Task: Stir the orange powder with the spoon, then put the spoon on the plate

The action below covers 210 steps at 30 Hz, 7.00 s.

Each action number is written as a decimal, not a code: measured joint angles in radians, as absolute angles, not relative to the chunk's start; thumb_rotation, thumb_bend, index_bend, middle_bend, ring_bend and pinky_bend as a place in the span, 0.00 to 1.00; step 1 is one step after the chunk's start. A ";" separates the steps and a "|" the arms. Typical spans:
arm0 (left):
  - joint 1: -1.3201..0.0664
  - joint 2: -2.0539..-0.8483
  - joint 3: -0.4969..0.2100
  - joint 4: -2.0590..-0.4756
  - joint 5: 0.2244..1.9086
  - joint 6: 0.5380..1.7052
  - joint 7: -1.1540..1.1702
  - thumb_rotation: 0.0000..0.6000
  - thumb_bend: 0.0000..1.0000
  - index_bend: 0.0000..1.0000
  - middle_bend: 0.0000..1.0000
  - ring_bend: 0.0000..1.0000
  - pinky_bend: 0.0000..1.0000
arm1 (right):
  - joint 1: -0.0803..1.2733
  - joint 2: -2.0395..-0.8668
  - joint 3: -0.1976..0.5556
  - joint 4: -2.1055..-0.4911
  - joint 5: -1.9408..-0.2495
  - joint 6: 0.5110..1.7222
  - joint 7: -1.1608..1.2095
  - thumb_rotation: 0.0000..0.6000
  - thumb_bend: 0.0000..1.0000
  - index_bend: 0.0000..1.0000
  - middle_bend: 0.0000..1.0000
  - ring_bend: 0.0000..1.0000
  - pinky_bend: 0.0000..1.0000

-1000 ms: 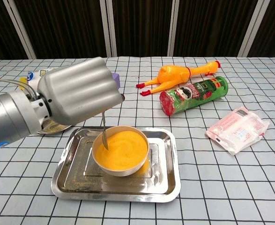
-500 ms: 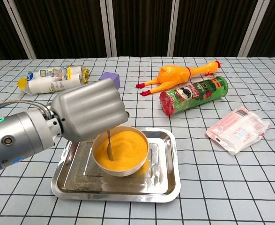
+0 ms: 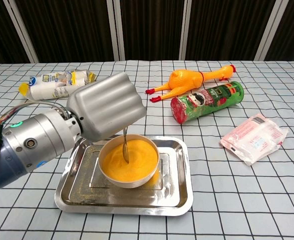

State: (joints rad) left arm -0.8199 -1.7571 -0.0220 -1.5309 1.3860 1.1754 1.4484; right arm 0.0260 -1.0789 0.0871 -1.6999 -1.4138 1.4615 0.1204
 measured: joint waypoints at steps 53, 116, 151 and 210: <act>-0.813 -1.651 -0.002 -1.574 1.457 1.096 1.406 1.00 0.65 0.84 1.00 1.00 0.97 | 0.028 -1.073 0.086 -1.711 -1.405 1.449 0.129 1.00 0.41 0.00 0.00 0.00 0.00; -0.828 -1.658 -0.016 -1.592 1.425 1.028 1.434 1.00 0.66 0.84 1.00 1.00 0.97 | 0.029 -1.067 0.085 -1.717 -1.405 1.442 0.156 1.00 0.41 0.00 0.00 0.00 0.00; -0.830 -1.528 0.003 -1.601 1.579 1.052 1.388 1.00 0.65 0.84 1.00 1.00 0.97 | 0.030 -1.067 0.085 -1.720 -1.401 1.438 0.156 1.00 0.41 0.00 0.00 0.00 0.00; -0.633 -1.703 -0.144 -1.157 1.131 1.167 0.977 1.00 0.57 0.73 1.00 1.00 0.97 | 0.042 -1.063 0.089 -1.724 -1.376 1.406 0.162 1.00 0.41 0.00 0.00 0.00 0.00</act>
